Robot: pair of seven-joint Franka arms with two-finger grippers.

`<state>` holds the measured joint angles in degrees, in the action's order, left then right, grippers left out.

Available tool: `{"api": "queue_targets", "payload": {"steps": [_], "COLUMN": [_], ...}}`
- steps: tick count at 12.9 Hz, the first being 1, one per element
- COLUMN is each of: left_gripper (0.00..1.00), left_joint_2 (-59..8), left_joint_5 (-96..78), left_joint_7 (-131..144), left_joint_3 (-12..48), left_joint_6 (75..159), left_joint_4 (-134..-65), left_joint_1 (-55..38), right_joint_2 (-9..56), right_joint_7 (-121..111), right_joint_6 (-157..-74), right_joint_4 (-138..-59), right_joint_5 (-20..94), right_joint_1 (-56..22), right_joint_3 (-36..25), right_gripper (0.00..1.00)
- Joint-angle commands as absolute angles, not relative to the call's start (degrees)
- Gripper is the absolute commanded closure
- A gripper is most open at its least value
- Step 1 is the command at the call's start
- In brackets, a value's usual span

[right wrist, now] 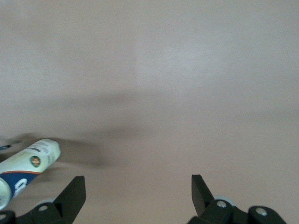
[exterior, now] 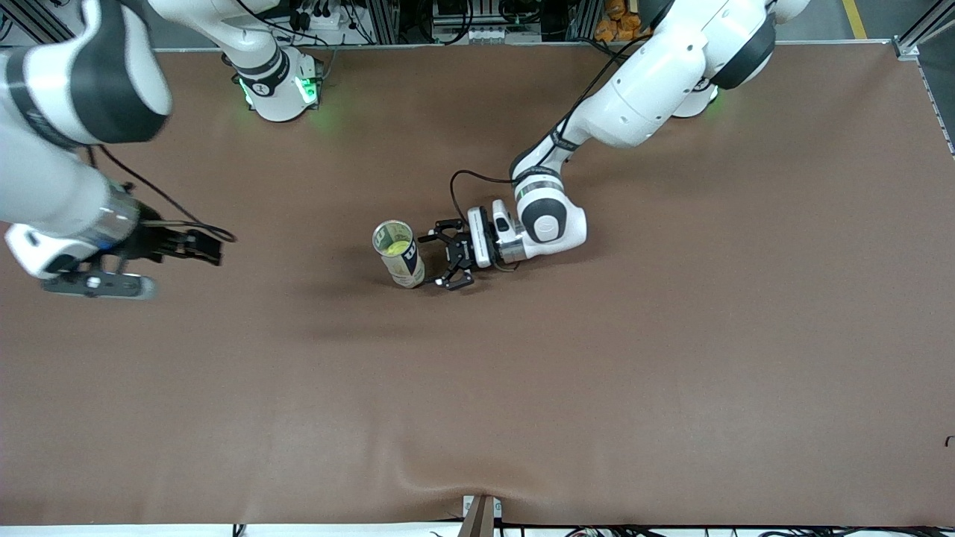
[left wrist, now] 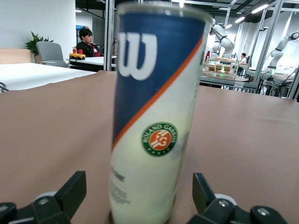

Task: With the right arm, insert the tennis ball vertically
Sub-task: 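Lower the can upright onto the table with the left gripper while the right gripper withdraws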

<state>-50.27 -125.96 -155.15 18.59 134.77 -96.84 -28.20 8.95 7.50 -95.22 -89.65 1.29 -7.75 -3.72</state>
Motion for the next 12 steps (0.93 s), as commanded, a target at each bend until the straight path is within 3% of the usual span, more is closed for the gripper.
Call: {"api": "queue_targets", "payload": {"steps": [1, 7, 12], "left_gripper": [0.0, 0.0, 0.0], "left_joint_2": [-44.1, -41.3, -40.6], "left_joint_5": [-126.4, -115.8, -97.5], "left_joint_7": [-154.8, -147.2, -135.4], "left_joint_3": [19.2, 19.2, 19.2], "left_joint_6": [134.8, 134.8, 133.4], "left_joint_4": [-104.0, -105.7, -104.6], "left_joint_1": [-26.2, -21.3, -14.5], "right_joint_2": [4.3, -1.8, -1.8], "right_joint_7": [2.1, -3.0, 1.9], "right_joint_6": [-92.7, -84.9, -81.5], "right_joint_4": [-91.6, -90.3, -87.7], "right_joint_5": [1.1, 1.2, 4.8], "right_joint_1": [-1.8, 4.2, 4.7], "right_joint_3": [-2.3, -0.5, 0.1], "right_gripper": [0.0, 0.0, 0.0]}}
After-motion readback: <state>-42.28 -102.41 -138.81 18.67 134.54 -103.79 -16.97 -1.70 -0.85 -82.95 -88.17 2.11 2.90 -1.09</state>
